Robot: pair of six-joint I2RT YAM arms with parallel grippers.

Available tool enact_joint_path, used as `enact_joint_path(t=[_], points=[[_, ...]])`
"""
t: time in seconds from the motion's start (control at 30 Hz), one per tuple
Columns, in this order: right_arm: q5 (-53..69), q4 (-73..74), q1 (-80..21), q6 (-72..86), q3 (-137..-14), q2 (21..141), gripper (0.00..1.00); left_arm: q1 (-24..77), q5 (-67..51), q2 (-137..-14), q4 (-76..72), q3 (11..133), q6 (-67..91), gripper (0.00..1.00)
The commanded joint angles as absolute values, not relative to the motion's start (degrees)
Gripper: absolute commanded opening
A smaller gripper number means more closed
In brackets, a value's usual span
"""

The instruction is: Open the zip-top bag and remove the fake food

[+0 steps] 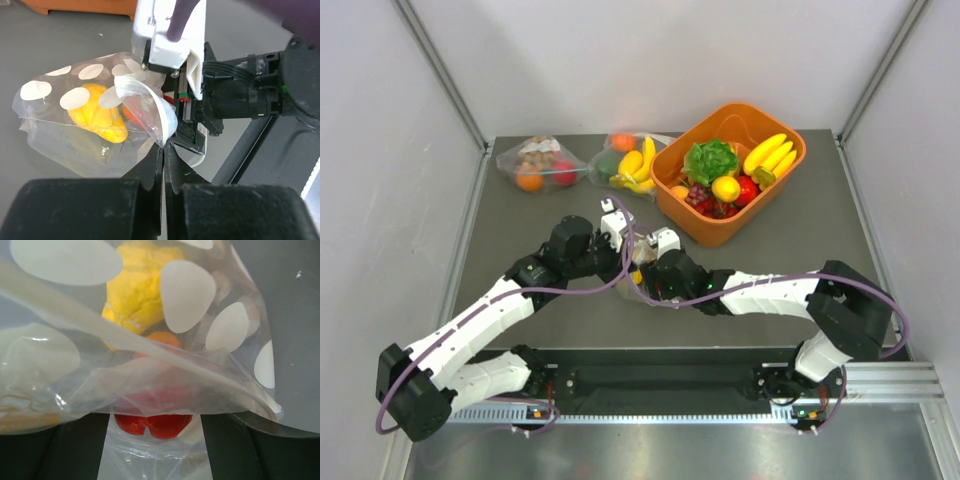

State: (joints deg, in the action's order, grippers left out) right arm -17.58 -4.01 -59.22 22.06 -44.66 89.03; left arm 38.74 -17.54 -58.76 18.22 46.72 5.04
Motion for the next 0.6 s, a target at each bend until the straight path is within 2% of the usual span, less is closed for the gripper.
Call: enact_joint_path(t=[0.0, 0.13, 0.23, 0.27, 0.33, 0.37, 0.43, 0.57], points=[[-16.26, -2.99, -60.03, 20.74, -45.26, 90.17, 0.66, 38.67, -18.81, -57.83, 15.64, 48.52, 5.45, 0.00], [-16.44, -3.16, -60.12, 20.13, -43.95, 90.61, 0.60, 38.67, -18.72, -57.74, 15.64, 48.60, 5.45, 0.00], [-15.56, -6.50, -59.85, 20.56, -41.75, 91.14, 0.52, 38.67, -18.63, -57.83, 15.64, 48.52, 5.45, 0.00], [-14.69, -8.07, -59.68, 20.83, -41.05, 91.66, 0.45, 38.67, -18.63, -57.83, 15.73, 48.52, 5.45, 0.00], [-13.54, -8.96, -59.68, 21.44, -40.96, 92.55, 0.38, 38.67, -18.55, -57.92, 15.64, 48.52, 5.45, 0.00], [-12.84, -9.40, -59.59, 21.62, -40.96, 92.90, 0.28, 38.67, -18.54, -57.92, 15.64, 48.52, 5.45, 0.00], [-12.39, -10.19, -59.59, 22.32, -40.09, 92.20, 0.20, 38.67, -18.28, -57.83, 15.73, 48.52, 5.45, 0.00], [-12.83, -12.83, -59.59, 23.90, -36.57, 83.18, 0.17, 38.67, -17.75, -58.01, 15.91, 48.52, 5.45, 0.00]])
